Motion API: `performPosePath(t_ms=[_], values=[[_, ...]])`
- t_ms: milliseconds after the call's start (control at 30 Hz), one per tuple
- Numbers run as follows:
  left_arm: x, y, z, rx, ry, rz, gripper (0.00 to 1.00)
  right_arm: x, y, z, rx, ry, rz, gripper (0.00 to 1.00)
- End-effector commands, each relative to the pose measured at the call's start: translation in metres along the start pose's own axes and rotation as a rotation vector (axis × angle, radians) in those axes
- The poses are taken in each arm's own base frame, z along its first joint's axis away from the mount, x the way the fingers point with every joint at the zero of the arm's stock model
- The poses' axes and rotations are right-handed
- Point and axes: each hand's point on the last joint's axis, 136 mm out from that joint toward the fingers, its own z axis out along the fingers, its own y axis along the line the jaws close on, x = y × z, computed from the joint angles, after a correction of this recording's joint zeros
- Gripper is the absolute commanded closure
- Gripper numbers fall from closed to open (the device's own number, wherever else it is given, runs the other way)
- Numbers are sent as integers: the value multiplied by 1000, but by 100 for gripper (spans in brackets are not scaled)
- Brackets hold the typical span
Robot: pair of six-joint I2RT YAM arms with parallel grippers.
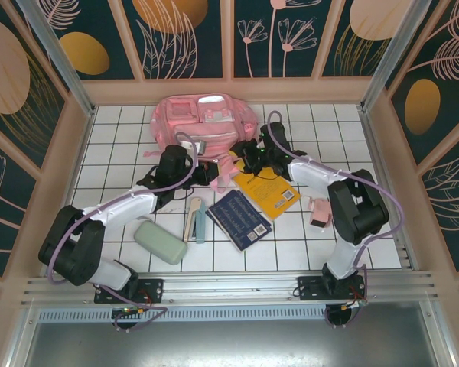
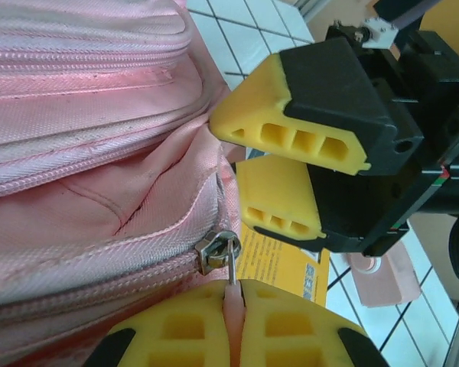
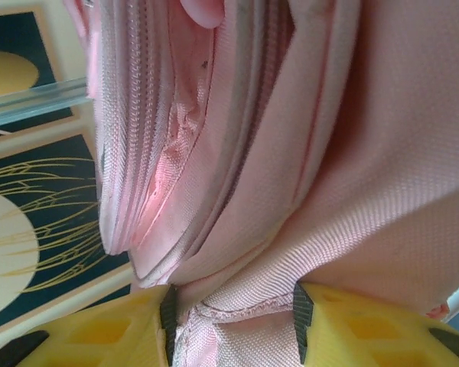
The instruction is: Pack the student bag
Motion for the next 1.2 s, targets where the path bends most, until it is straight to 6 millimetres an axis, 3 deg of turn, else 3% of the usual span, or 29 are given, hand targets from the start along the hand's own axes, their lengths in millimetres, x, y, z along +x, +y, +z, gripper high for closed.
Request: performPosePath(t_ms=[0,100,300,400,600,867,1000,1167], values=[[-15,-62,-9,214,-31,134,100,-12,5,10,30,-63,-67,55],[-10,-63,-9,223,-18,124,100,-16,12,15,26,-67,-119,56],[-8,-66,-11,229,-8,129,100,-25,10,24,72,-73,-177,91],[-12,-65,-14,202,-13,143,100,-31,8,23,88,-88,-211,100],[-12,-58,-17,156,-16,144,100,-60,12,13,127,-141,-305,100],[-10,-13,-19,-78,-12,147,100,-117,5,-16,149,-237,-273,100],[-1,0,-23,-126,0,137,100,-136,7,-25,131,-264,-253,100],[3,33,-36,-257,-13,112,100,-161,13,-31,117,-289,-244,100]])
